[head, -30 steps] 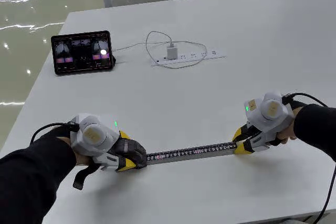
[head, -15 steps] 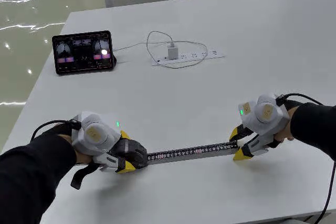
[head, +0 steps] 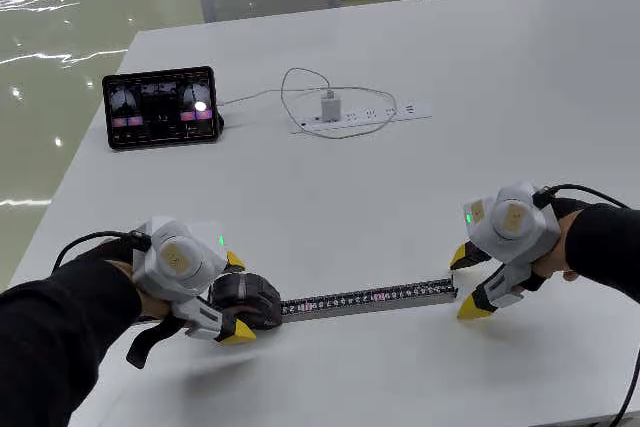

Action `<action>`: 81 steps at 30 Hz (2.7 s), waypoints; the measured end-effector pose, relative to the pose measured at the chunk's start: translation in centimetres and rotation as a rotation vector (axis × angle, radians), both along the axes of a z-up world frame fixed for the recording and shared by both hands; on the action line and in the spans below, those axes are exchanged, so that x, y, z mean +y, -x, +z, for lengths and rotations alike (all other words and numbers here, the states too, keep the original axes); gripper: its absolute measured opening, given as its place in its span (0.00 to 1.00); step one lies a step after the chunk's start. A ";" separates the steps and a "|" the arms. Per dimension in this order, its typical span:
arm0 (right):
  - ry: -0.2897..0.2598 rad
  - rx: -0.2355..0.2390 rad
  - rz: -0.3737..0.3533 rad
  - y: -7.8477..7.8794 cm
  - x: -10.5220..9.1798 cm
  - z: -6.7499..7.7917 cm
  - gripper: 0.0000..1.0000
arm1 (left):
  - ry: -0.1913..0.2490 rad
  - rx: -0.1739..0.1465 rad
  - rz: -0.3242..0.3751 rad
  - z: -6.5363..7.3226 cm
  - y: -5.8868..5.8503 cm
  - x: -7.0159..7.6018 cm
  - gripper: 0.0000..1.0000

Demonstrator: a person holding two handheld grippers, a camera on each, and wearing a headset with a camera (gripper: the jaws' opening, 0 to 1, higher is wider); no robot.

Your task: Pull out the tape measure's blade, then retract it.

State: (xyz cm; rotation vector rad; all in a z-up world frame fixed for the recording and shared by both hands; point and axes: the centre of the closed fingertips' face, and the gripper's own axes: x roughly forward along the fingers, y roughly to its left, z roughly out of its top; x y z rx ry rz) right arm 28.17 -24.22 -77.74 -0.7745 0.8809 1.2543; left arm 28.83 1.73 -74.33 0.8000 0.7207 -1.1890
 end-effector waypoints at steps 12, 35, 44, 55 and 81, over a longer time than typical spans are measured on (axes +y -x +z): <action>-0.008 -0.017 -0.035 0.2 -0.3 0.4 0.60 | 0.044 -0.009 0.008 0.6 0.2 -0.2 0.82; -0.165 0.011 -0.212 0.3 -0.2 1.0 0.96 | 0.173 0.062 0.218 0.5 0.5 1.2 0.99; -0.199 -0.001 -0.273 0.8 -0.8 1.1 0.99 | 0.297 0.102 0.363 1.3 0.3 1.5 0.99; -0.281 -0.065 -0.357 1.9 -1.9 2.4 0.99 | 0.397 -0.015 0.448 3.0 0.5 2.9 0.99; -0.372 -0.158 -0.546 5.1 -6.7 3.5 0.99 | 0.419 -0.075 0.623 1.3 4.1 7.7 0.99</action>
